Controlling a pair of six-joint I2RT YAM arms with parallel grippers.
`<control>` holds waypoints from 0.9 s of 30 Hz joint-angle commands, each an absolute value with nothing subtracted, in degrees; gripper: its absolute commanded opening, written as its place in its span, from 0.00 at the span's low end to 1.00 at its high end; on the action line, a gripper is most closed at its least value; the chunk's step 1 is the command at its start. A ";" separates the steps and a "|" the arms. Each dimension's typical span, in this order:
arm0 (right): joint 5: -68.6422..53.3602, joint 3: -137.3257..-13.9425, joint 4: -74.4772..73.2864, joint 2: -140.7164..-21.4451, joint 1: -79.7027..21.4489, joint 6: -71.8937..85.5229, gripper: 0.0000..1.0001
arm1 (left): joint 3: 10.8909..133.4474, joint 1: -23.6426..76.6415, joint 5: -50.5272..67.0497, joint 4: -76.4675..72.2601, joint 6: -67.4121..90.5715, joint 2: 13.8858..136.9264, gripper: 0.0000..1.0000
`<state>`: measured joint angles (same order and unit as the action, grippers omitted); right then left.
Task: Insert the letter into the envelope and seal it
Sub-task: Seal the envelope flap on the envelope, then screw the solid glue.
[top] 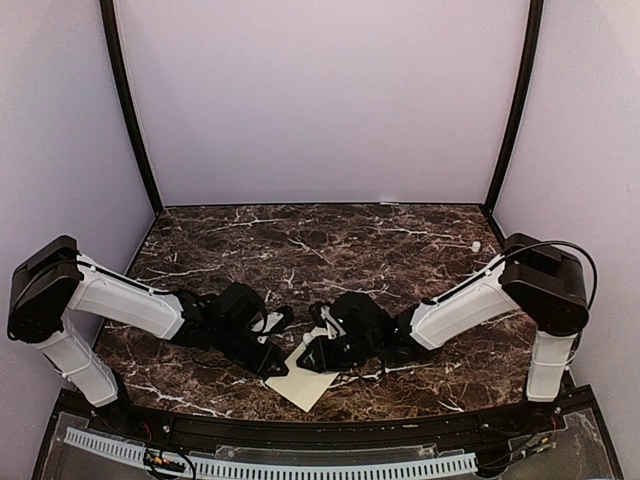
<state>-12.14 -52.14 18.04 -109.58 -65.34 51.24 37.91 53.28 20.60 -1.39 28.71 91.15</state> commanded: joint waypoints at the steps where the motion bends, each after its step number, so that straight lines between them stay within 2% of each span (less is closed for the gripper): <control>1: -12.78 -50.68 18.43 -109.06 -65.88 52.03 0.00 | 37.31 53.53 16.01 0.86 29.94 88.03 0.00; 3: -13.08 -49.78 20.54 -106.53 -65.83 51.34 0.00 | 36.88 53.48 12.87 0.26 31.53 83.78 0.04; 5: -12.62 -48.93 21.21 -103.06 -65.67 50.81 0.00 | 37.18 53.49 9.35 0.19 33.25 78.58 0.13; 11: -6.81 -46.94 15.52 -89.41 -65.30 47.78 0.00 | 41.82 53.45 0.09 6.07 35.24 63.49 0.46; 14: -3.42 -45.87 12.65 -82.76 -65.25 45.70 0.00 | 44.81 53.41 -1.81 9.05 35.65 58.07 0.53; 18: -3.43 -42.89 16.20 -74.46 -65.46 41.79 0.00 | 49.05 53.37 3.95 7.37 36.53 54.53 0.58; 21: -6.44 -40.41 23.48 -69.97 -66.01 39.35 0.00 | 50.54 53.50 14.60 -0.31 38.29 54.49 0.63; 27: -15.55 -40.34 33.47 -67.54 -66.57 37.62 0.00 | 52.23 53.63 28.90 -14.07 43.50 58.61 0.76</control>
<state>-8.67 -39.97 23.44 -68.49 -65.78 40.45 50.30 53.47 16.80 -3.57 39.92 56.38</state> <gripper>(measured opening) 0.211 0.742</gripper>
